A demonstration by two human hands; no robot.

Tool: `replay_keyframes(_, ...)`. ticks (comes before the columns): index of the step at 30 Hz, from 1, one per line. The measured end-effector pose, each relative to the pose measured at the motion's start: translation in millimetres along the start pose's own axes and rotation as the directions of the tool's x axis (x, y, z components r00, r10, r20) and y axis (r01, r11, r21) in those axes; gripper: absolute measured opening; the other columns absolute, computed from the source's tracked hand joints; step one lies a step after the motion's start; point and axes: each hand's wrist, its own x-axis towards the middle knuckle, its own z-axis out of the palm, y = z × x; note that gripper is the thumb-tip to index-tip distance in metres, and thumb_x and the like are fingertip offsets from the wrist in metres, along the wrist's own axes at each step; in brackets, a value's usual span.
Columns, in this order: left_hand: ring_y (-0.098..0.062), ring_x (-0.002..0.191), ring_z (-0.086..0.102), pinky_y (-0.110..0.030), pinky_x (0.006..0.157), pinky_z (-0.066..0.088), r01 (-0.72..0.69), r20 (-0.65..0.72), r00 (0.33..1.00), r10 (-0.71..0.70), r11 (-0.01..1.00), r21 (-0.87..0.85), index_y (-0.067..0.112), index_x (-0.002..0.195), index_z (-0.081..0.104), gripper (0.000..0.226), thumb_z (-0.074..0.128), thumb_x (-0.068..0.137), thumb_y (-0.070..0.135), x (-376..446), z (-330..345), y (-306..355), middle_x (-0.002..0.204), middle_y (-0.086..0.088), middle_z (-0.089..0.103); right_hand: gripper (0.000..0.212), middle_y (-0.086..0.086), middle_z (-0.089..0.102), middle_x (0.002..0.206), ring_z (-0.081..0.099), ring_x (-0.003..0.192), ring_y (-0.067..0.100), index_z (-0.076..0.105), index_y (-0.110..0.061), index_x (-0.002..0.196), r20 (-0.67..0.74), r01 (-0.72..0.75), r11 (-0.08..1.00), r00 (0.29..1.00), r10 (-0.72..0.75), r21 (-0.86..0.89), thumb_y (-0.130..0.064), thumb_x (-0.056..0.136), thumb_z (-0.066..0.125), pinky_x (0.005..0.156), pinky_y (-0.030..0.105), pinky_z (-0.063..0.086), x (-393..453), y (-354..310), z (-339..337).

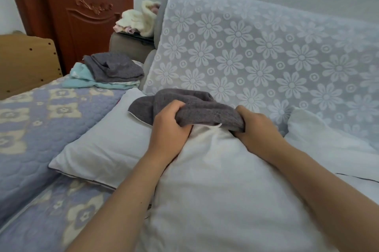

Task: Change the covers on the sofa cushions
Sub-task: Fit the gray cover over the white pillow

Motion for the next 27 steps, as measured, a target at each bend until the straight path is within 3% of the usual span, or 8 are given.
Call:
replay_keyframes(5, -0.011, 0.104, 0.060, -0.034, 0.084, 0.053, -0.160, 0.103, 0.983, 0.150, 0.983, 0.095, 0.014, 0.115, 0.062, 0.035, 0.074, 0.083, 0.005, -31.5, -23.7, 3.5, 0.113, 0.006, 0.058, 0.046, -0.012, 0.044, 0.076, 0.050, 0.072, 0.016, 0.033, -0.038, 0.074, 0.050, 0.137, 0.990, 0.989, -0.138, 0.027, -0.012, 0.085, 0.068, 0.063, 0.037, 0.039, -21.3, -5.0, -6.0)
replay_keyframes(9, -0.021, 0.112, 0.061, -0.042, 0.084, 0.056, -0.245, 0.191, 0.959, 0.209, 0.951, 0.190, 0.021, 0.135, 0.053, 0.055, 0.068, 0.083, 0.012, -30.9, -28.4, 15.5, 0.135, 0.005, 0.050, 0.041, -0.011, 0.045, 0.084, 0.050, 0.077, 0.013, 0.047, -0.037, 0.082, -0.005, 0.179, 0.983, 0.984, -0.179, 0.031, -0.002, 0.078, 0.069, 0.067, 0.034, 0.041, -41.9, -6.7, -22.9)
replay_keyframes(11, -0.024, 0.106, 0.063, -0.045, 0.081, 0.056, -0.192, 0.261, 0.959, 0.109, 0.928, 0.318, 0.032, 0.144, 0.046, 0.062, 0.064, 0.087, 0.015, -31.2, -24.3, 12.5, 0.137, 0.009, 0.050, 0.034, -0.009, 0.045, 0.086, 0.048, 0.080, 0.013, 0.057, -0.028, 0.088, -0.004, 0.197, 0.979, 0.980, -0.198, -0.060, 0.001, 0.075, 0.070, 0.066, 0.030, 0.039, -59.0, -3.5, -29.3)
replay_keyframes(15, -0.028, 0.114, 0.060, -0.046, 0.092, 0.051, -0.053, 0.415, 0.894, -0.168, 0.881, 0.471, 0.042, 0.158, 0.019, 0.076, 0.049, 0.094, 0.015, -37.7, -15.9, -0.6, 0.140, 0.005, 0.055, 0.030, -0.007, 0.047, 0.087, 0.045, 0.080, 0.018, 0.053, -0.024, 0.083, 0.027, 0.341, 0.924, 0.939, -0.342, -0.171, 0.002, 0.070, 0.061, 0.066, 0.033, 0.042, -86.3, -12.0, -27.8)
replay_keyframes(18, -0.026, 0.110, 0.061, -0.044, 0.090, 0.051, 0.012, 0.375, 0.909, -0.183, 0.909, 0.417, 0.039, 0.152, 0.027, 0.070, 0.052, 0.093, 0.013, -41.6, -23.6, -3.3, 0.138, 0.004, 0.055, 0.037, -0.007, 0.052, 0.093, 0.048, 0.086, 0.018, 0.063, -0.020, 0.093, 0.007, 0.305, 0.940, 0.952, -0.307, -0.152, 0.007, 0.068, 0.065, 0.073, 0.032, 0.044, -86.3, -9.3, -24.9)
replay_keyframes(22, -0.022, 0.074, 0.055, -0.048, 0.068, 0.049, -0.002, 0.424, 0.892, -0.160, 0.935, 0.355, 0.034, 0.111, 0.034, 0.040, 0.058, 0.087, 0.011, -52.9, -46.0, -3.2, 0.110, 0.008, 0.047, 0.058, -0.008, 0.052, 0.110, 0.056, 0.102, 0.016, 0.063, -0.022, 0.121, -0.040, 0.135, 0.988, 0.990, -0.138, -0.070, 0.007, 0.072, 0.070, 0.088, 0.028, 0.047, -88.3, 1.6, -8.7)
replay_keyframes(24, -0.023, 0.072, 0.054, -0.051, 0.066, 0.048, -0.043, 0.489, 0.855, -0.173, 0.916, 0.400, 0.029, 0.107, 0.036, 0.032, 0.057, 0.089, 0.015, -62.1, -58.2, -5.4, 0.110, 0.009, 0.042, 0.057, -0.005, 0.054, 0.112, 0.058, 0.101, 0.018, 0.064, -0.018, 0.122, -0.118, 0.105, 0.993, 0.987, -0.111, -0.060, 0.006, 0.071, 0.073, 0.088, 0.028, 0.047, -90.6, -1.1, -2.8)
replay_keyframes(27, -0.020, 0.080, 0.057, -0.049, 0.074, 0.051, 0.040, 0.522, 0.791, -0.321, 0.877, 0.478, 0.028, 0.105, 0.040, 0.021, 0.055, 0.092, 0.024, -76.8, -76.9, -13.8, 0.101, 0.008, 0.050, 0.039, 0.000, 0.060, 0.098, 0.057, 0.091, 0.028, 0.065, -0.014, 0.109, -0.333, 0.069, 0.991, 0.937, -0.103, -0.114, -0.010, 0.070, 0.072, 0.084, 0.039, 0.044, -82.3, -11.3, -3.4)
